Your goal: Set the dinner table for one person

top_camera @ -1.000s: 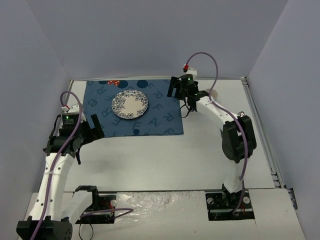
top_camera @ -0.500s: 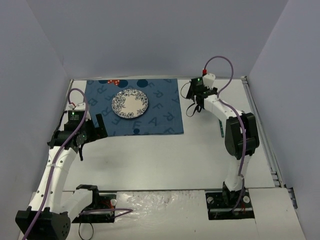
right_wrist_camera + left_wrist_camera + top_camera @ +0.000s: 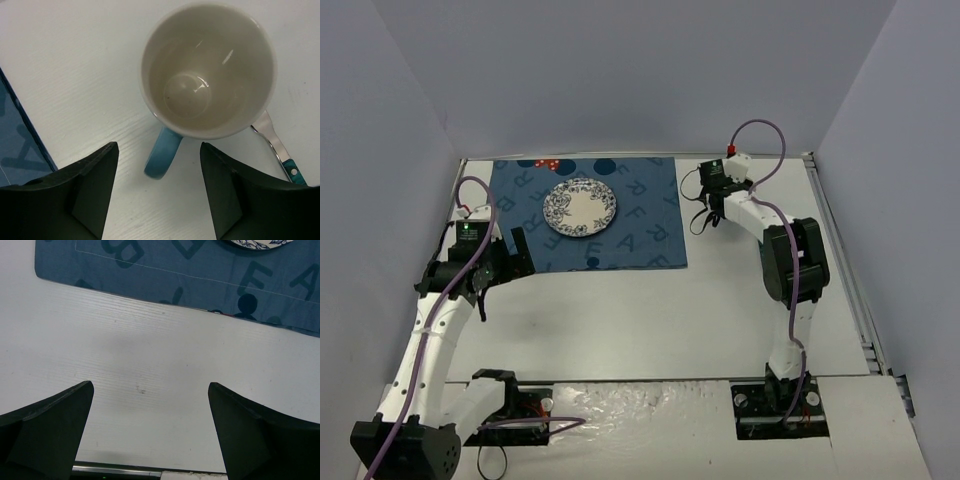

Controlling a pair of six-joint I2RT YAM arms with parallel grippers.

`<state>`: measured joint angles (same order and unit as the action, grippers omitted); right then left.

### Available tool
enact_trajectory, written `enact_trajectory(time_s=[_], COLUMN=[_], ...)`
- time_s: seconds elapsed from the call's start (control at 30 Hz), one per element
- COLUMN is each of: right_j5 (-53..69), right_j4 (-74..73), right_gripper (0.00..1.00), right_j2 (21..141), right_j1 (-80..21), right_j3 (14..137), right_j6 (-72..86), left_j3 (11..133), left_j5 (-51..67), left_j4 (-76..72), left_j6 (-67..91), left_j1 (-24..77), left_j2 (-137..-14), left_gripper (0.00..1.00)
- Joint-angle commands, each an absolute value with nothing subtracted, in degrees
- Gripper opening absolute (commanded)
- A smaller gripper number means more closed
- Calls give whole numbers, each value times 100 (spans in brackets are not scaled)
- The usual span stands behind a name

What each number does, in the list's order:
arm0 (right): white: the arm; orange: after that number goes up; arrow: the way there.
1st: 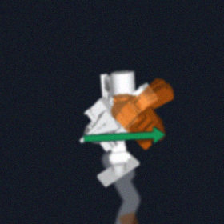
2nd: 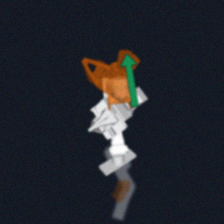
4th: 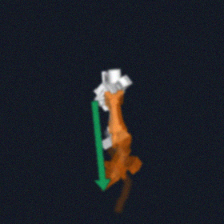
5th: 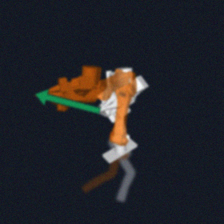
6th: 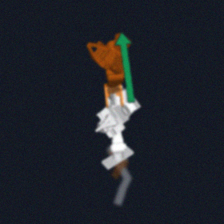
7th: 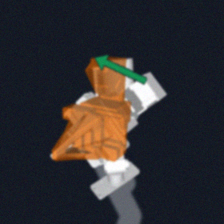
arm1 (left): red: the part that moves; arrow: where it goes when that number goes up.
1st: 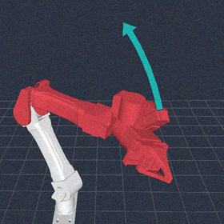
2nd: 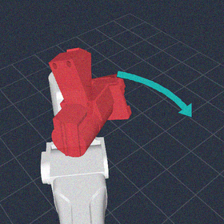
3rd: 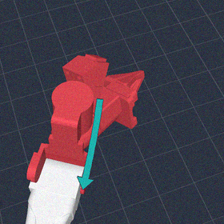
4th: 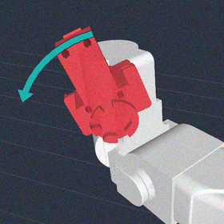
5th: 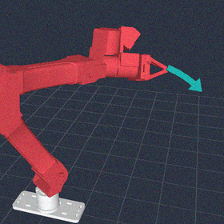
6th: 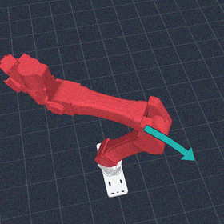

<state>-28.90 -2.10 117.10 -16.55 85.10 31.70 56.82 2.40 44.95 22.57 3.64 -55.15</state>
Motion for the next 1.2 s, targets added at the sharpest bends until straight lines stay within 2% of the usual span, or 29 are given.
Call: enact_trajectory(time_s=[0.0,0.13,0.33,0.5,0.57,0.93,1.17], right_j5=[-3329,-3331,-3320,-3205,-2993,-985,686], right_j4=[251,262,255,261,359,1977,2402], right_gripper=[59,52,36,7,0,0,0], right_j2=[11669,11698,11667,11423,11288,10254,10540], right_j1=[-1594,-1591,-1582,-1576,-1573,-1438,-1377], right_j3=[8793,8863,8830,8690,8635,7731,8421], right_j6=[3248,3243,3208,2778,2463,70,-626], left_j3=[5804,5785,5783,5789,5808,5850,5787], left_j5=[100,77,69,70,70,57,-17], left_j4=[4370,4358,4320,4251,4229,4019,3874], left_j6=[2276,2285,2266,2259,2267,2220,2171], left_j1=[378,378,378,378,378,382,378], left_j2=[-5414,-5416,-5437,-5525,-5569,-5873,-5904], left_gripper=[97,97,97,97,97,97,97])
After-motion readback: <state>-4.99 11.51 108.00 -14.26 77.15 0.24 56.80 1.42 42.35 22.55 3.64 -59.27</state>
